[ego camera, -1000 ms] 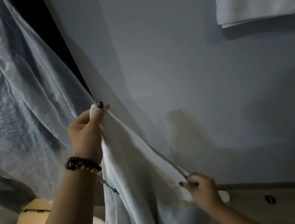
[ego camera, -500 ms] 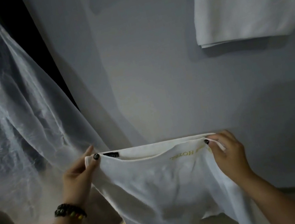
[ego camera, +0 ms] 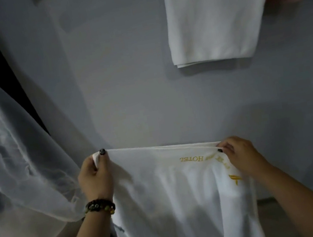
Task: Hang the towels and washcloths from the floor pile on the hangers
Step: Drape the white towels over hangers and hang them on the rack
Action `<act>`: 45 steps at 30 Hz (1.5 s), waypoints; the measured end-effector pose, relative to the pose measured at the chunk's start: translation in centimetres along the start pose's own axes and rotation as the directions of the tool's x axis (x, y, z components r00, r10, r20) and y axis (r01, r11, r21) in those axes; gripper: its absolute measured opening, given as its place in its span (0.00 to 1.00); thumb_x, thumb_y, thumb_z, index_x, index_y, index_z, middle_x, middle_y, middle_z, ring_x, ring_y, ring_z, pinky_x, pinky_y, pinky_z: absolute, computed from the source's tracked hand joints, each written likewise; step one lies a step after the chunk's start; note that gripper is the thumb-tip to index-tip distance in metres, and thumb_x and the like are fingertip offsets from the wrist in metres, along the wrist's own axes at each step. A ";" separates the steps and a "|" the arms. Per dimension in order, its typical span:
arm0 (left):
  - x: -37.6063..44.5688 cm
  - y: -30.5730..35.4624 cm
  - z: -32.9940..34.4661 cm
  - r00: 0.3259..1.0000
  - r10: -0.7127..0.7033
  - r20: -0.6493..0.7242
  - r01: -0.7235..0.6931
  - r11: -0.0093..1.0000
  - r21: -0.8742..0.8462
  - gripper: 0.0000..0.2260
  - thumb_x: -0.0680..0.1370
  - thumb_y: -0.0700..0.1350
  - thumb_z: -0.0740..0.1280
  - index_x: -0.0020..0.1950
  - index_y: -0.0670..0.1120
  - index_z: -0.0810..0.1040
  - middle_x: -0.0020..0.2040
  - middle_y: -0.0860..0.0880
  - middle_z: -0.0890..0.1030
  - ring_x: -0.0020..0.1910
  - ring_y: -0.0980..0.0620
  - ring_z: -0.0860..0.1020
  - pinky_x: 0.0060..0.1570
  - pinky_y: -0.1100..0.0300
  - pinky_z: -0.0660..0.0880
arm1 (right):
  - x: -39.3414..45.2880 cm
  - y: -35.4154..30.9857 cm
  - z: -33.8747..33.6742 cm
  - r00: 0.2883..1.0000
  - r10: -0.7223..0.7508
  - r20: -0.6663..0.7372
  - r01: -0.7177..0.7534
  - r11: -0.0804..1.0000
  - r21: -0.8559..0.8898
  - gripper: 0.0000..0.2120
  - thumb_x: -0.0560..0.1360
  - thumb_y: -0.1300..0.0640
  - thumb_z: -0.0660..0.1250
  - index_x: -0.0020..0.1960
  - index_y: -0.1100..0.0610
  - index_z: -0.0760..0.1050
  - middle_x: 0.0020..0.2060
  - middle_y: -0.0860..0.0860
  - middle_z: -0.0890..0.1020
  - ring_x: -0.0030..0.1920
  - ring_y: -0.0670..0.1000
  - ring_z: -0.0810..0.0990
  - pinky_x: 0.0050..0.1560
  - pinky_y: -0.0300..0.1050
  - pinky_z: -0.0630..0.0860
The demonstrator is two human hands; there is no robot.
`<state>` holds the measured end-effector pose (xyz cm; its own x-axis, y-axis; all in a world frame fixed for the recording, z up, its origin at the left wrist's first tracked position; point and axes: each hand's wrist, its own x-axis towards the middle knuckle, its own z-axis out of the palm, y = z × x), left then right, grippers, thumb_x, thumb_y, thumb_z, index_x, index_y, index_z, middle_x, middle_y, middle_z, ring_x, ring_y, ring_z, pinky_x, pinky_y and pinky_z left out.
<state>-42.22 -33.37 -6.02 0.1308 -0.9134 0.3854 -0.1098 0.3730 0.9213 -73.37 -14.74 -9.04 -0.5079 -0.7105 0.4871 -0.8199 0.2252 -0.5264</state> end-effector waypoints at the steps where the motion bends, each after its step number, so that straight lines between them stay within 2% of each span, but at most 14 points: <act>1: 0.0 0.9 1.1 1.000 0.001 -0.013 -0.001 1.000 -0.015 0.16 0.79 0.48 0.66 0.32 0.46 0.69 0.30 0.50 0.69 0.32 0.54 0.67 0.34 0.58 0.66 | -0.2 0.4 -0.2 0.996 0.061 0.058 -0.060 0.998 -0.009 0.07 0.73 0.68 0.67 0.47 0.60 0.81 0.45 0.53 0.82 0.48 0.54 0.80 0.49 0.34 0.68; 3: -0.2 2.4 2.9 0.998 -0.056 -0.028 0.054 0.995 -0.079 0.18 0.78 0.48 0.66 0.31 0.46 0.64 0.30 0.51 0.65 0.30 0.54 0.62 0.32 0.58 0.62 | -0.7 0.8 -0.4 0.988 0.138 0.073 -0.137 0.990 -0.011 0.07 0.74 0.67 0.67 0.49 0.61 0.82 0.47 0.55 0.83 0.50 0.56 0.81 0.48 0.33 0.66; 8: -0.3 4.7 4.7 0.969 -0.248 0.016 0.230 0.870 -0.436 0.19 0.79 0.45 0.63 0.30 0.50 0.59 0.27 0.53 0.59 0.25 0.57 0.57 0.27 0.60 0.56 | -1.9 -0.9 -1.1 0.980 0.123 -0.159 -0.121 0.992 0.027 0.08 0.74 0.70 0.65 0.50 0.62 0.79 0.44 0.56 0.82 0.47 0.57 0.81 0.44 0.30 0.64; 11: 0.6 5.8 3.6 0.919 -0.276 0.280 0.390 0.728 -0.564 0.21 0.79 0.45 0.64 0.25 0.49 0.69 0.22 0.55 0.66 0.22 0.57 0.64 0.25 0.64 0.63 | -1.7 -3.2 -2.2 0.957 0.169 -0.237 -0.136 0.979 0.149 0.13 0.74 0.70 0.64 0.57 0.61 0.72 0.44 0.50 0.76 0.43 0.51 0.75 0.40 0.32 0.64; 14: 0.8 7.4 2.6 0.782 -0.183 0.595 0.482 0.784 -0.392 0.19 0.76 0.44 0.64 0.24 0.48 0.75 0.24 0.51 0.68 0.23 0.53 0.67 0.24 0.66 0.63 | -1.0 -4.8 -3.3 0.963 0.083 -0.258 -0.050 0.990 0.135 0.11 0.74 0.69 0.65 0.49 0.55 0.75 0.38 0.46 0.77 0.39 0.44 0.74 0.38 0.23 0.65; 17: -1.0 9.0 3.3 0.681 0.039 0.731 0.251 0.926 -0.283 0.05 0.72 0.42 0.69 0.37 0.44 0.83 0.25 0.52 0.75 0.23 0.56 0.72 0.23 0.66 0.68 | -0.3 -6.7 -4.0 0.977 0.003 -0.215 0.027 0.990 0.135 0.08 0.72 0.68 0.69 0.44 0.55 0.78 0.36 0.43 0.79 0.40 0.40 0.75 0.41 0.21 0.66; 19: -2.7 9.3 4.4 0.591 0.148 0.793 0.057 0.973 -0.224 0.07 0.68 0.48 0.74 0.42 0.46 0.84 0.36 0.54 0.84 0.36 0.59 0.81 0.38 0.68 0.76 | -0.2 -8.1 -4.2 0.985 -0.058 -0.160 0.082 0.985 0.153 0.08 0.71 0.67 0.70 0.44 0.55 0.80 0.37 0.42 0.80 0.41 0.40 0.77 0.42 0.22 0.67; 22: -4.8 9.0 6.0 0.475 0.087 0.876 -0.130 0.991 -0.028 0.22 0.60 0.67 0.72 0.45 0.54 0.86 0.47 0.56 0.85 0.49 0.60 0.82 0.53 0.63 0.76 | -0.6 -9.8 -4.8 0.993 -0.085 -0.076 0.100 0.970 0.219 0.08 0.71 0.64 0.71 0.43 0.51 0.81 0.37 0.38 0.82 0.42 0.37 0.80 0.42 0.24 0.69; 25: -6.4 9.1 7.2 0.432 0.027 0.902 -0.161 0.986 0.048 0.22 0.61 0.70 0.71 0.42 0.54 0.85 0.39 0.52 0.84 0.37 0.58 0.79 0.42 0.63 0.73 | -1.1 -10.2 -5.5 0.999 -0.035 -0.004 0.035 0.963 0.268 0.10 0.70 0.61 0.72 0.42 0.46 0.75 0.36 0.42 0.83 0.38 0.41 0.81 0.38 0.32 0.74; 27: -7.4 9.3 7.8 0.429 0.033 0.903 -0.182 0.982 0.050 0.15 0.66 0.62 0.74 0.40 0.50 0.85 0.30 0.55 0.79 0.29 0.60 0.72 0.32 0.68 0.67 | -1.6 -9.8 -5.9 1.000 -0.018 0.010 0.014 0.962 0.271 0.13 0.70 0.60 0.72 0.42 0.47 0.70 0.32 0.45 0.82 0.34 0.45 0.80 0.36 0.37 0.74; 30: -8.7 9.3 8.7 0.426 0.089 0.900 -0.321 0.945 0.059 0.09 0.71 0.51 0.72 0.38 0.46 0.82 0.33 0.49 0.81 0.28 0.59 0.73 0.31 0.67 0.68 | -2.3 -8.6 -6.2 1.000 0.013 -0.013 -0.010 0.967 0.254 0.14 0.70 0.60 0.73 0.39 0.49 0.67 0.30 0.48 0.79 0.30 0.49 0.77 0.32 0.40 0.71; 35: -10.8 8.2 10.1 0.382 0.213 0.899 -0.522 0.853 0.019 0.16 0.70 0.53 0.62 0.33 0.40 0.72 0.28 0.45 0.75 0.28 0.52 0.69 0.31 0.55 0.68 | -4.1 -6.2 -6.1 1.000 0.006 0.014 -0.009 0.973 0.229 0.15 0.70 0.63 0.73 0.36 0.46 0.71 0.32 0.50 0.80 0.33 0.52 0.79 0.38 0.46 0.75; 40: -11.4 7.1 11.6 0.534 0.187 0.824 -0.293 0.956 -0.027 0.11 0.69 0.48 0.64 0.30 0.43 0.75 0.24 0.53 0.72 0.26 0.58 0.69 0.27 0.67 0.65 | -6.0 -4.0 -5.9 0.996 0.035 0.083 -0.063 0.928 0.367 0.07 0.71 0.56 0.72 0.44 0.46 0.75 0.39 0.45 0.80 0.36 0.49 0.79 0.38 0.42 0.75; 45: -9.6 6.7 12.4 0.645 0.158 0.748 -0.195 0.980 -0.039 0.11 0.68 0.49 0.63 0.26 0.50 0.72 0.22 0.56 0.71 0.25 0.58 0.69 0.27 0.65 0.66 | -7.4 -3.5 -4.0 0.976 0.022 0.217 -0.097 0.935 0.342 0.12 0.68 0.53 0.76 0.45 0.41 0.75 0.42 0.40 0.79 0.42 0.40 0.78 0.42 0.36 0.74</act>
<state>-56.38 -24.15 -4.20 -0.6702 -0.6517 0.3552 -0.0951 0.5500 0.8297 -67.81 -7.61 -8.02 -0.4562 -0.8330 0.3129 -0.6269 0.0514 -0.7774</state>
